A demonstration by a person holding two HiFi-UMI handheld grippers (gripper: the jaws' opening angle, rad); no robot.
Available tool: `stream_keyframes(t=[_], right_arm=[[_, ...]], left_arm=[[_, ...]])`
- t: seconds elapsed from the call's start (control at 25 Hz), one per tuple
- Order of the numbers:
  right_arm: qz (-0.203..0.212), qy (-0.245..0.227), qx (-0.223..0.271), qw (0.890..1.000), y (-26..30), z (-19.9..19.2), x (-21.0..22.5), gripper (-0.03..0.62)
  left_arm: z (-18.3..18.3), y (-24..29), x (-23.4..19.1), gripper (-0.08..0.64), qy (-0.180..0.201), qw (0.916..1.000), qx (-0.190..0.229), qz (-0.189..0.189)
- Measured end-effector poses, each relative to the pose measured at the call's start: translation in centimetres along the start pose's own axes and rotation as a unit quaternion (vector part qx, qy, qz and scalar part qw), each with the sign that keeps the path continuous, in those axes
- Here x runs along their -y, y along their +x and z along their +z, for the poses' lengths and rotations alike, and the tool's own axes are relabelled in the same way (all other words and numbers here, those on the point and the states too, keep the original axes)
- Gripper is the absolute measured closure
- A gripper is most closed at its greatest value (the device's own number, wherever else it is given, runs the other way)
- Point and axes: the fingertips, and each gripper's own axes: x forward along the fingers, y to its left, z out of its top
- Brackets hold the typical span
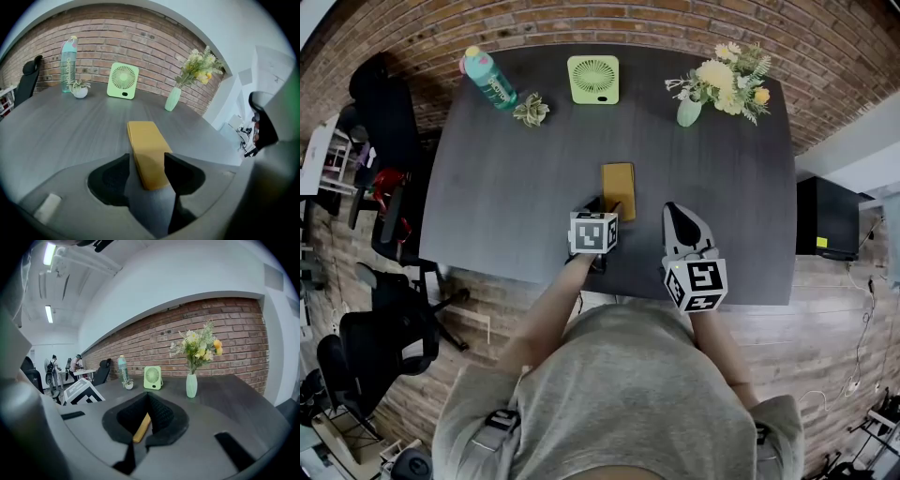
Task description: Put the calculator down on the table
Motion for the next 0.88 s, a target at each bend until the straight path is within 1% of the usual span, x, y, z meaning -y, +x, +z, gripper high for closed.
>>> stream_keyframes(t=[0.24, 0.52, 0.68, 0.88], right_arm=[[-0.002, -0.002, 0.003, 1.000, -2.1, -0.6, -2.1, 0.589], [-0.010, -0.006, 0.012, 1.000, -6.0, -1.8, -5.5, 0.589], [-0.020, -0.009, 0.019, 1.000, -8.7, -2.7, -7.5, 0.590], [-0.033, -0.008, 0.028, 0.999, -12.7, -4.2, -9.7, 0.590]], left_arm=[[-0.7, -3.3, 0.8, 0.336, 0.001, 0.9995, 0.027, -0.015], [-2.3, -9.6, 1.5, 0.434, 0.010, 0.9960, 0.087, -0.016], [-3.8, -13.3, 1.3, 0.489, 0.012, 0.9933, 0.114, -0.011], [-6.6, -18.0, 1.2, 0.515, 0.001, 0.9891, 0.147, -0.008]])
